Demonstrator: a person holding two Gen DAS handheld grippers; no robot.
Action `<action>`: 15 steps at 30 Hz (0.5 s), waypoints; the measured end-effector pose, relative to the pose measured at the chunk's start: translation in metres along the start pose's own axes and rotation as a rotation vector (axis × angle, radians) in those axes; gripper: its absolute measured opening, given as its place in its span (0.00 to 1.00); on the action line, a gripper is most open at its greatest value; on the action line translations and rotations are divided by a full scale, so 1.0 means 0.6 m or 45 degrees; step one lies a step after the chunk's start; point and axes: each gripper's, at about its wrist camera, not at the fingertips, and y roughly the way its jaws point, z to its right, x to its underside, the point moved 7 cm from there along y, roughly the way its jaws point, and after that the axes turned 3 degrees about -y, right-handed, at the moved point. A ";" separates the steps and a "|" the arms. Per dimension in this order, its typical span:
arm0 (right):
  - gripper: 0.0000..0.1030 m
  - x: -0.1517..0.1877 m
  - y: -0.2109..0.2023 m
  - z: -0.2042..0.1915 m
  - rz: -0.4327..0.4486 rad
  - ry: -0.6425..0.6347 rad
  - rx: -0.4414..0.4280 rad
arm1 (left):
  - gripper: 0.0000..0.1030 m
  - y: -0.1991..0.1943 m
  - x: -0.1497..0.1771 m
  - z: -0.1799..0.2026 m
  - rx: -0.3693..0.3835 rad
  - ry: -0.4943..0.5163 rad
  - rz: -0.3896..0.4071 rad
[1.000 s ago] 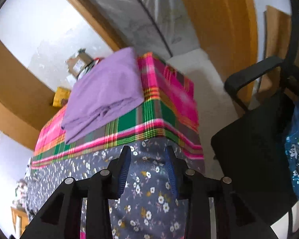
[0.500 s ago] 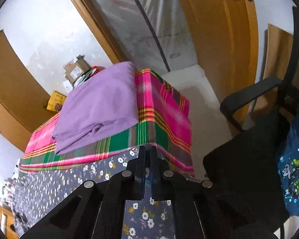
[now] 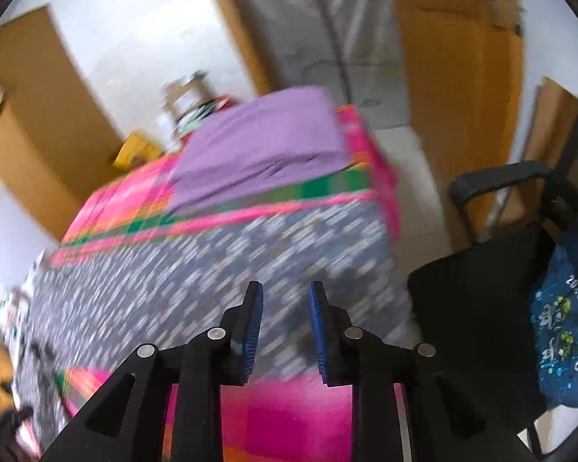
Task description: Fold clothes
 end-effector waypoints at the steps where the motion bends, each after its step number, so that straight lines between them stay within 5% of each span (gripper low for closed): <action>1: 0.24 0.011 -0.001 -0.029 -0.012 -0.032 -0.025 | 0.11 -0.004 -0.001 -0.010 -0.022 -0.007 0.008; 15: 0.25 0.144 -0.035 -0.364 -0.071 -0.330 -0.373 | 0.11 -0.104 -0.001 -0.255 -0.377 -0.223 0.116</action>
